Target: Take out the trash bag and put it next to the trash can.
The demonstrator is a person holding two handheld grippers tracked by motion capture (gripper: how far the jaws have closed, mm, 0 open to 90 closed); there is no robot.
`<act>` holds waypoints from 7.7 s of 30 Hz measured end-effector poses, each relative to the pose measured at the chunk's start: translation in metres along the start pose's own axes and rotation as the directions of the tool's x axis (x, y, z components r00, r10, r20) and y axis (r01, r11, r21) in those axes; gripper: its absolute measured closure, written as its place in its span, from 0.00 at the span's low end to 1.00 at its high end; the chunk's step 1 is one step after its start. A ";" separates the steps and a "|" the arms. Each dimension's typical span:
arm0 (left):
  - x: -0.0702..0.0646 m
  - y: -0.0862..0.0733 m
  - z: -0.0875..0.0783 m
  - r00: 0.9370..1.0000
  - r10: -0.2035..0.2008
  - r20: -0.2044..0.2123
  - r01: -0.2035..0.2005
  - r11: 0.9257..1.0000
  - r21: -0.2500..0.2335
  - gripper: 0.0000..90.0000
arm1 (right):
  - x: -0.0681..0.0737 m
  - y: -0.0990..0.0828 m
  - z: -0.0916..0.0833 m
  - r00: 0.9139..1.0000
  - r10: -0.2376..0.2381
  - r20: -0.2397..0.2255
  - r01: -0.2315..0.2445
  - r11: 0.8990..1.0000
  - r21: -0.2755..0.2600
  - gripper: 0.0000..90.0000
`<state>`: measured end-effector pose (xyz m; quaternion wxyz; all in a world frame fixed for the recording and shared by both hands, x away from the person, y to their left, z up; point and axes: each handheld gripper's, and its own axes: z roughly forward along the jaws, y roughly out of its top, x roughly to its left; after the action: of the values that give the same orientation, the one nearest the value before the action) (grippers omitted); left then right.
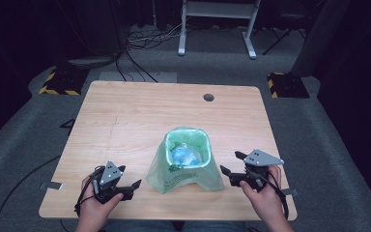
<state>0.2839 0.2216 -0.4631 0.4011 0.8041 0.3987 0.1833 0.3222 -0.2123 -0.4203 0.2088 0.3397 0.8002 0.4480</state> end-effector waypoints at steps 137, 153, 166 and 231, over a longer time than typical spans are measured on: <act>-0.005 0.110 0.025 0.999 -0.039 -0.022 0.037 0.997 -0.070 0.41 | -0.017 0.055 0.062 0.998 0.061 0.017 -0.060 0.997 -0.053 0.43; -0.017 0.127 0.017 1.000 0.001 -0.010 -0.002 0.993 -0.117 0.39 | -0.004 0.112 0.060 0.998 -0.026 0.054 0.034 0.989 -0.141 0.36; -0.046 0.145 0.024 0.990 0.131 0.061 -0.121 0.983 -0.138 0.34 | 0.050 0.131 0.068 0.978 -0.151 -0.146 0.129 0.980 -0.152 0.28; -0.033 0.138 -0.011 0.996 0.074 0.042 -0.063 0.975 -0.214 0.30 | 0.054 0.123 0.086 0.929 -0.169 -0.328 0.205 0.976 0.077 0.99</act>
<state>0.3253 0.1514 -0.3467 0.4881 0.7742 0.3386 0.2185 0.3839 -0.0787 -0.3601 0.0993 0.1957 0.8755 0.4305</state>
